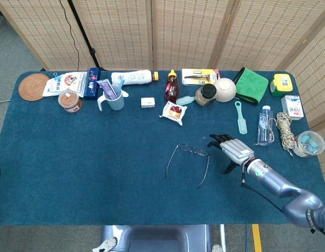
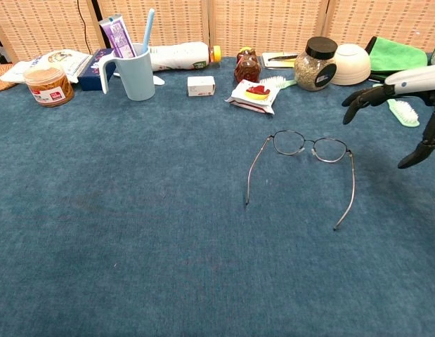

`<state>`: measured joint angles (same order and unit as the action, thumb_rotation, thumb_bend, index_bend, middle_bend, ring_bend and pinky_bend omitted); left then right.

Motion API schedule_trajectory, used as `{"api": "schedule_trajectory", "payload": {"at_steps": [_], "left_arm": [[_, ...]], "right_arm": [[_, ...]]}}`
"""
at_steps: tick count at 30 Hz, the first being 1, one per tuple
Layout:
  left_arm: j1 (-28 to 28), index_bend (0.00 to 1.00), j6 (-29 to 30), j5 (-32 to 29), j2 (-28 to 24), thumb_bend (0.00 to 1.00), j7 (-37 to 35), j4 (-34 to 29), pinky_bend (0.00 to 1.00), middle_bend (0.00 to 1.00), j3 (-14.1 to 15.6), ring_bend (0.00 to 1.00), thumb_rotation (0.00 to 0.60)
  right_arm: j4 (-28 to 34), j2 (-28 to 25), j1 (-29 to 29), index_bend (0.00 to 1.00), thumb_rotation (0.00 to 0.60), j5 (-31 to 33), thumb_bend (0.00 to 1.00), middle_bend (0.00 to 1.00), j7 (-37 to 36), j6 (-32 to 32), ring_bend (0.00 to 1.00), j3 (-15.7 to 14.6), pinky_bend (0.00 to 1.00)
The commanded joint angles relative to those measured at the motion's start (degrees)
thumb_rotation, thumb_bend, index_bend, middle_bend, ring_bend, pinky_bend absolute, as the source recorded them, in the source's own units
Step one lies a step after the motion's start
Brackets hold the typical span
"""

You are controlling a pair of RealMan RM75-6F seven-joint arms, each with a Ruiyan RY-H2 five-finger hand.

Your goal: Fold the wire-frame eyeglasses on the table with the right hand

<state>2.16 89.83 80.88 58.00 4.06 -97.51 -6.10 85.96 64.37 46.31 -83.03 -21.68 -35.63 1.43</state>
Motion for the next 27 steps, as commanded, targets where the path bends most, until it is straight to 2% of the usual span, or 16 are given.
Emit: {"api": "schedule_trajectory", "payload": {"at_steps": [1,18,27], "left_arm": [[0.0,0.0,0.0,-0.1,0.0,0.42,-0.1,0.1,0.0,0.0,0.0,0.0,0.6],[-0.4,0.0,-0.5,-1.0,0.2,0.42,-1.8,1.8,0.0,0.0,0.0,0.0,0.6],[-0.8,0.0,-0.3,-1.2,0.3,0.42,-2.8,2.8,0.0,0.0,0.0,0.0,0.6]], "right_arm": [[-0.2,0.5,1.2,0.19,0.6,0.6,0.02,0.0,1.2,1.4,0.0,0.5,0.0],[2.9,2.3,4.1,0.18,0.6,1.8,0.02,0.0,5.6,4.3,0.0,1.5,0.0],[1.7,4.3,5.5,0.17,0.6,5.9,0.02,0.0,11.5,6.2,0.0,1.7,0.0]]}}
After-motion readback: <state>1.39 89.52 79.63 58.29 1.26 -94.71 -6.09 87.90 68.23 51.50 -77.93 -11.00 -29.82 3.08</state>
